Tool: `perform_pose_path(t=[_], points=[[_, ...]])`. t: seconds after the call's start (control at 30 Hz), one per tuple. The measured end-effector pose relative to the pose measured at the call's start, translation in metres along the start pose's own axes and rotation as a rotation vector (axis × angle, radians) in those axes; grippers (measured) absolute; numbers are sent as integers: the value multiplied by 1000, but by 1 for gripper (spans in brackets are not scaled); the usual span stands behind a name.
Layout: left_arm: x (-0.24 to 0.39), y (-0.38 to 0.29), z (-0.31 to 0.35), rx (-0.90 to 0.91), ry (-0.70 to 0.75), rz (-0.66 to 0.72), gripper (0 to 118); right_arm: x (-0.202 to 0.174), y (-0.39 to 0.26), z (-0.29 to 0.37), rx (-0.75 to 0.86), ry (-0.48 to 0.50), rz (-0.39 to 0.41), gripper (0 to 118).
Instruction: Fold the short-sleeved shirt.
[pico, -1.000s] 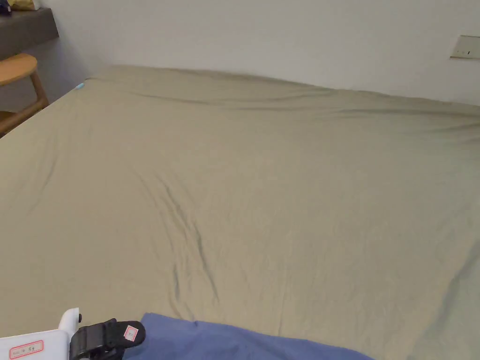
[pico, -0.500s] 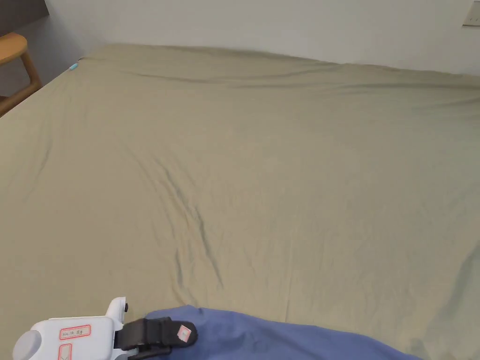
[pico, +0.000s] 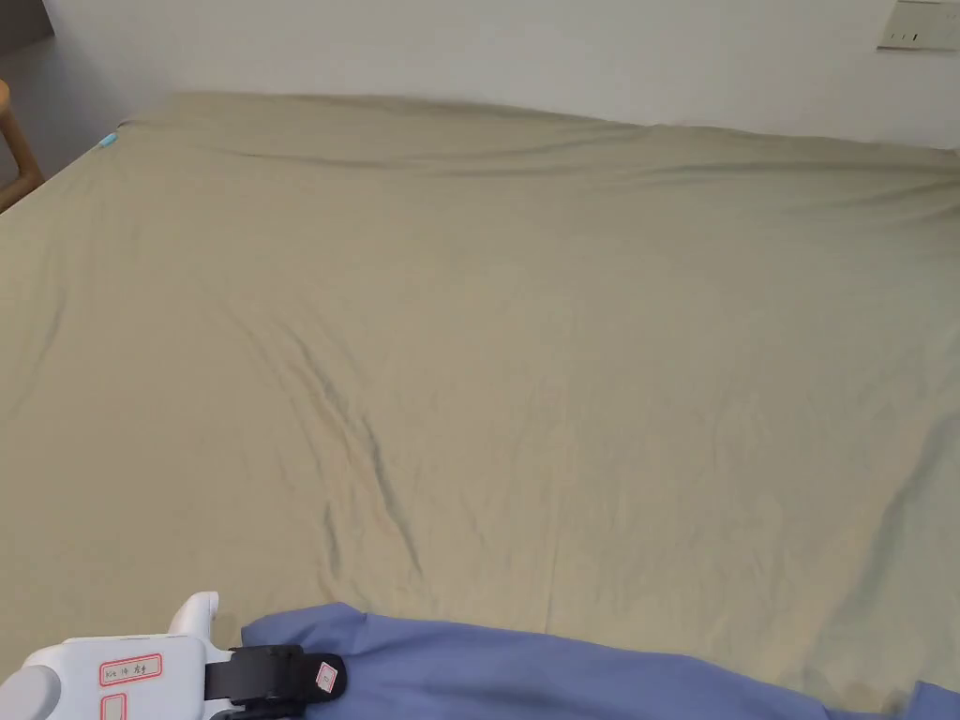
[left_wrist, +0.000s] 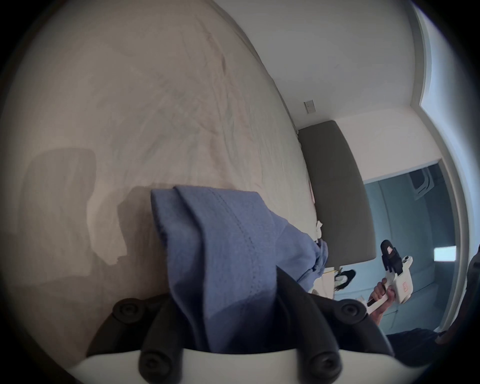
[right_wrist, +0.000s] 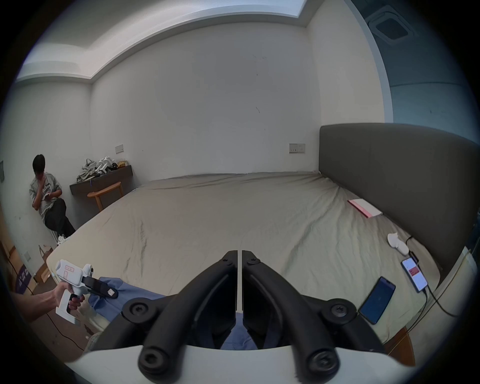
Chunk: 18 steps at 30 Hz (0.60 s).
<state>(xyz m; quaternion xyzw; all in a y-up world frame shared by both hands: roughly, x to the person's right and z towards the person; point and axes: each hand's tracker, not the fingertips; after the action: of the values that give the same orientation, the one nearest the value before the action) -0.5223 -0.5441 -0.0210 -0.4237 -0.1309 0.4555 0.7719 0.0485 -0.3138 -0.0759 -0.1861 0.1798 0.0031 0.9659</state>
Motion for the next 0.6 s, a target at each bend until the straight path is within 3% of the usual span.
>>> perform_pose_path(t=[0.4, 0.6], points=[[-7, 15, 53, 29, 197, -27, 15, 8, -1, 3, -2, -31, 4, 5], [-14, 23, 105, 74, 313, -31, 14, 11, -6, 3, -6, -30, -39, 5]])
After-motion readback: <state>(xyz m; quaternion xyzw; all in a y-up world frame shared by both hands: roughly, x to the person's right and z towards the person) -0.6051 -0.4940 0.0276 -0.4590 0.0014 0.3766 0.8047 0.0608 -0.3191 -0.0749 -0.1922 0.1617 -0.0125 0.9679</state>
